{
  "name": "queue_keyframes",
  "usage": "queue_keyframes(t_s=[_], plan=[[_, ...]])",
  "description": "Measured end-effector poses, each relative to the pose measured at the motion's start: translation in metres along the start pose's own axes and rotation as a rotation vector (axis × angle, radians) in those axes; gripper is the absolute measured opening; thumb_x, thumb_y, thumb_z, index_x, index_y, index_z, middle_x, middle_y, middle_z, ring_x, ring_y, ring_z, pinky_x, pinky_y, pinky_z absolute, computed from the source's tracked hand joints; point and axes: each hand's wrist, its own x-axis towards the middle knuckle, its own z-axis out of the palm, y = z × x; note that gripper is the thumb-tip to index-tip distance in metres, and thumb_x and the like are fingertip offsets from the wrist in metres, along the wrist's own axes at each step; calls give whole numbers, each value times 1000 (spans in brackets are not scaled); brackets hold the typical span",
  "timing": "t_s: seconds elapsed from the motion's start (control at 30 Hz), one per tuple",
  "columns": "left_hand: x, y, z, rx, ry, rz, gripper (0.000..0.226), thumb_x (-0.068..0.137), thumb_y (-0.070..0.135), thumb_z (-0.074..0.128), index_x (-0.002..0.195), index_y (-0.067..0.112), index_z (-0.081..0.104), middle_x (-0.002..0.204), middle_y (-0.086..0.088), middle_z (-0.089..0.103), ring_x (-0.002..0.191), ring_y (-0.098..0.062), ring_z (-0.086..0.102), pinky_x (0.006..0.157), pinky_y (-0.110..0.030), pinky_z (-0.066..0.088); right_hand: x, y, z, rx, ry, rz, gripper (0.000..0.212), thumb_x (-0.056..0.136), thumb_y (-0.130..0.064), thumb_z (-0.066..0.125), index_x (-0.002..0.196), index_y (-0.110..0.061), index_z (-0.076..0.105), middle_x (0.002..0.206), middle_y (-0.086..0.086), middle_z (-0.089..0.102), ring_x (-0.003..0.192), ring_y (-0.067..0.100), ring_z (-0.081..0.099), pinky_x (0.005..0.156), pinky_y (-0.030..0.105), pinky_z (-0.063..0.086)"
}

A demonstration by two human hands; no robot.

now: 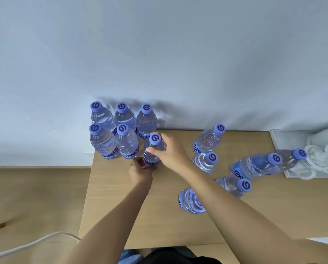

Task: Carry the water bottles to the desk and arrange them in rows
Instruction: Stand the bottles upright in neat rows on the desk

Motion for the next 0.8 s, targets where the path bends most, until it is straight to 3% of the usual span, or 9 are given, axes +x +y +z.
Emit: queue_keyframes(t_s=[0.07, 0.17, 0.23, 0.4, 0.6, 0.63, 0.73, 0.8], plan=[[4, 3, 4, -27, 37, -53, 43, 67, 8, 85, 97, 14, 55, 84, 6, 60, 78, -15, 56, 60, -18, 39, 7, -2, -3, 21, -11, -28, 32, 82, -14, 78, 112, -9, 67, 106, 6, 71, 94, 12, 60, 77, 11, 42], [10, 8, 10, -80, 66, -128, 40, 68, 6, 84, 94, 14, 55, 79, 8, 59, 72, -13, 54, 64, -26, 40, 17, -4, -4, -13, -13, -72, 29, 82, -12, 78, 108, -4, 68, 106, 12, 68, 96, 18, 60, 82, 22, 44], [13, 11, 12, -105, 80, -154, 39, 68, 4, 84, 93, 14, 55, 77, 8, 59, 71, -12, 54, 69, -27, 40, 21, -4, -6, -11, -10, -94, 28, 81, -11, 78, 106, -1, 68, 103, 13, 68, 91, 15, 57, 77, 17, 41], [16, 14, 18, -137, 107, -184, 35, 71, 5, 82, 94, 12, 57, 81, 4, 60, 78, -20, 56, 74, -32, 45, 31, -4, -7, -25, -51, -58, 33, 83, -18, 77, 113, -10, 66, 115, 7, 60, 103, 18, 57, 85, 26, 43], [10, 15, 18, -115, 84, -166, 35, 74, 7, 81, 97, 12, 55, 81, 6, 58, 82, -19, 57, 76, -31, 46, 29, 0, -6, 55, -41, -33, 34, 83, -15, 77, 114, -14, 64, 97, -16, 52, 92, 3, 53, 74, 1, 39], [9, 14, 16, -100, 66, -161, 36, 74, 10, 82, 98, 12, 55, 82, 6, 58, 82, -18, 57, 75, -29, 44, 29, 0, -6, 73, -39, -20, 35, 83, -14, 78, 115, -15, 63, 98, -17, 52, 91, 0, 55, 74, -2, 38], [2, 13, 8, -33, -11, -166, 33, 79, 22, 80, 102, 14, 57, 90, 4, 62, 84, -17, 58, 73, -28, 43, 25, 2, -3, 167, -36, 39, 52, 81, -14, 80, 125, -21, 53, 104, -25, 53, 88, -30, 50, 71, -7, 34], [-4, 12, 1, 0, -70, -144, 32, 83, 27, 75, 106, 12, 61, 97, 0, 65, 89, -19, 60, 75, -29, 45, 19, 5, -5, 221, -29, 103, 63, 79, -19, 82, 132, -24, 48, 110, -26, 52, 93, -26, 50, 69, -7, 35]])
